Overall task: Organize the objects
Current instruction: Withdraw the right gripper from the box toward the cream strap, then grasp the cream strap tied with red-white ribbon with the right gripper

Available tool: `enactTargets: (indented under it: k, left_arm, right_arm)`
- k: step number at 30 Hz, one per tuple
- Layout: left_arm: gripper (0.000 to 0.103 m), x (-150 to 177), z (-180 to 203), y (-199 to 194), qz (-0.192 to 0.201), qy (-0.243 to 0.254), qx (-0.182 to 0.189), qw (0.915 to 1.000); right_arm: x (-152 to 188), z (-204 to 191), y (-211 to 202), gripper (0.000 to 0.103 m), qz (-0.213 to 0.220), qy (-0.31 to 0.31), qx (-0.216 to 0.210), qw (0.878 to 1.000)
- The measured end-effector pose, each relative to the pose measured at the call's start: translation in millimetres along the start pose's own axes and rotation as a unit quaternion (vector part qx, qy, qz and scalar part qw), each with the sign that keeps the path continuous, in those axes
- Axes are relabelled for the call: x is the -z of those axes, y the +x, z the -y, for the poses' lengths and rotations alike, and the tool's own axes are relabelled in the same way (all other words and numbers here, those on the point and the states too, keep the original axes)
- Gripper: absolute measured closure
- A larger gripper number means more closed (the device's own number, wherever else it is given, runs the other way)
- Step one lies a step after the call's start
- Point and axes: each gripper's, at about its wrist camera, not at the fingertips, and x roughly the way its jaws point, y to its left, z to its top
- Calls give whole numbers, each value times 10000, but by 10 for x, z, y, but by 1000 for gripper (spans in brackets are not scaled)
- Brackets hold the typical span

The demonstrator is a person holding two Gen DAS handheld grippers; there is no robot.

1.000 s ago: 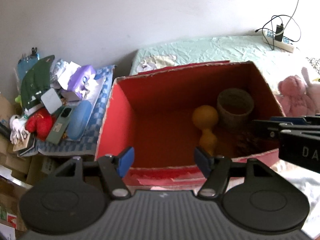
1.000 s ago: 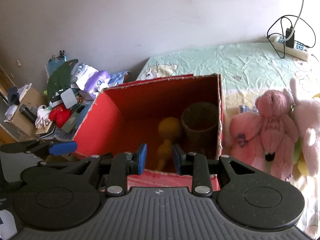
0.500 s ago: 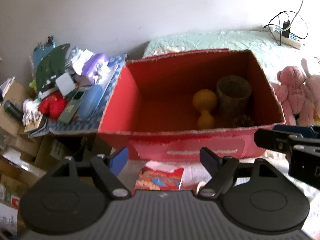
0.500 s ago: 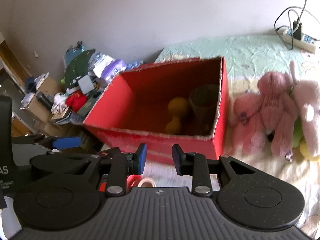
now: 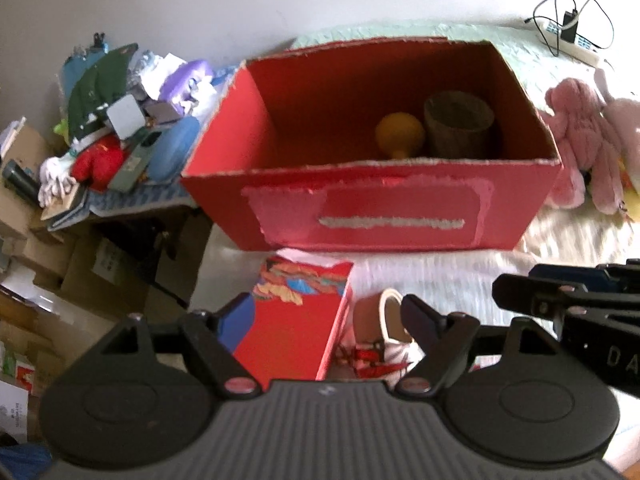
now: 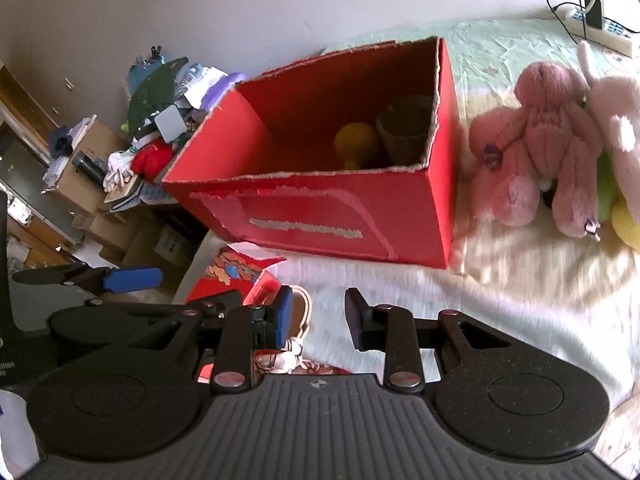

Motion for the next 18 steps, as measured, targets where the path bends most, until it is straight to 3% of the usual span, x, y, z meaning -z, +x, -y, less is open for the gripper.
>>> enactTargets:
  k: [7,10,16,18]
  left_arm:
    - [22,200,-137,89,-122,210,422,9988]
    - [22,282,-246,112,-33,316,661,9973]
    - [27,516,-457,142,90,432,1682,9848]
    - [30,573,-461,146,143,532,1901,9802]
  right_arm:
    - [152,-66,154,71,-208,318,211,9991]
    - [206,-68,219,65,-171,543,249,9981]
    - [342,-96,353,63,-251,867,197,9957]
    - [386,-103,389,58,-265,972,136,9948]
